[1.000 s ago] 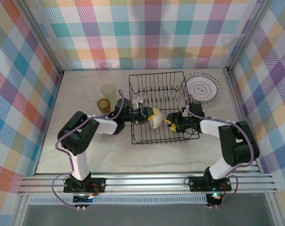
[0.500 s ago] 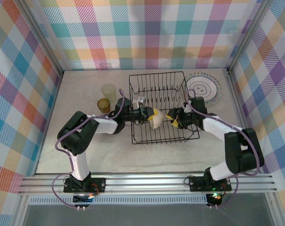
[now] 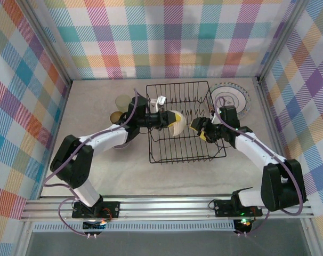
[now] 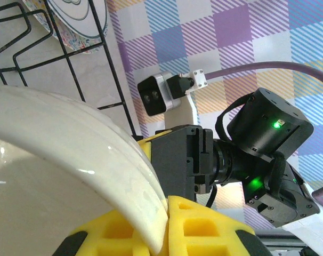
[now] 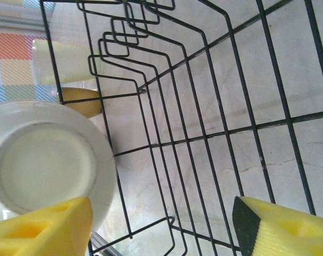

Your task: Unload the mixed dishes from the dish rack

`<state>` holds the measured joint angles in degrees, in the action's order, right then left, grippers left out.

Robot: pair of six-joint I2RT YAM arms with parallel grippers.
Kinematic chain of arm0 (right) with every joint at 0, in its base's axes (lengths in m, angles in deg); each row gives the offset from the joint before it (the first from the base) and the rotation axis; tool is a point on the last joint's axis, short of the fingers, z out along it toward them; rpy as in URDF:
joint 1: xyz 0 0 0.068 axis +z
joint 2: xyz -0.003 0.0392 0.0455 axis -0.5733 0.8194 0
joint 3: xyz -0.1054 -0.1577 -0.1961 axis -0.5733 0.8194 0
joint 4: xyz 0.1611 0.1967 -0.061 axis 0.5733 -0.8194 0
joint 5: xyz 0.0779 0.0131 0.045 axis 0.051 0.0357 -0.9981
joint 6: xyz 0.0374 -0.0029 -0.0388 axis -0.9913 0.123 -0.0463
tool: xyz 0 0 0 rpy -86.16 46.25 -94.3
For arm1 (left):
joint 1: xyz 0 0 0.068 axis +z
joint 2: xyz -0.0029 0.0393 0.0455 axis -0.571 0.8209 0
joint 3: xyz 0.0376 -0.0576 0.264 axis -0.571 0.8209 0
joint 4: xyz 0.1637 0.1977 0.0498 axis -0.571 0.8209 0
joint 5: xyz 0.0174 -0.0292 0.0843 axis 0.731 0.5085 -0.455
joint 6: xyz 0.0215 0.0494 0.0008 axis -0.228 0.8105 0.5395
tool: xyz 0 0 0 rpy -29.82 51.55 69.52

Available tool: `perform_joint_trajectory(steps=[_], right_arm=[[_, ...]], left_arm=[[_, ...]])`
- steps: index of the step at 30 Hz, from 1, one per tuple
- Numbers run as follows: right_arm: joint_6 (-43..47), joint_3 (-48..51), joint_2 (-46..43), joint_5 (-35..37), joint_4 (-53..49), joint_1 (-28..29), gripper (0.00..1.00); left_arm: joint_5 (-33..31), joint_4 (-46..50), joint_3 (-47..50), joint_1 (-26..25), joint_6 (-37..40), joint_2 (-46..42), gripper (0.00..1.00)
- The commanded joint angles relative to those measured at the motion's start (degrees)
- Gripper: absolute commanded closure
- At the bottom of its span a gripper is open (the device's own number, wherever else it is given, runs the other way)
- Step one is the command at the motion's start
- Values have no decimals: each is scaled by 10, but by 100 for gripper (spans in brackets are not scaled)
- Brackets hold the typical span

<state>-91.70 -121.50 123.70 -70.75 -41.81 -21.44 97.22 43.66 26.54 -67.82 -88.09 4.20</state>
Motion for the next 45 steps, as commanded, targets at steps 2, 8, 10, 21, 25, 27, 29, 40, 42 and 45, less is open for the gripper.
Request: perform_joint_trajectory(steps=[2,8,10,21,25,27,29,40,42,45], right_arm=[[37,-16,-41,16,-28,-2,19],[73,-12,-99,17,-39,-2,7],[83,-11,-117,13,-37,-2,3],[104,35,-209,-47,3,-1,1],[103,50,-238,-56,3,-1,1],[90,65,-244,-64,22,-1,1],[76,77,-244,-78,42,-1,1],[69,112,-269,-90,56,-1,1],[66,118,-269,-92,61,-1,1],[56,127,-265,-98,78,-1,1]], left_arm=[[-26,169,-51,-4,117,-89,100],[-139,449,-102,-4,248,-193,100],[-183,531,-122,-3,280,-218,100],[-423,793,-186,3,377,-265,100],[-472,806,-175,9,409,-240,100],[-487,803,-167,17,421,-220,100],[-507,798,-160,23,435,-195,100],[-551,733,-96,28,597,-154,100],[-537,724,-85,28,627,-154,100],[-516,700,-56,28,669,-151,100]])
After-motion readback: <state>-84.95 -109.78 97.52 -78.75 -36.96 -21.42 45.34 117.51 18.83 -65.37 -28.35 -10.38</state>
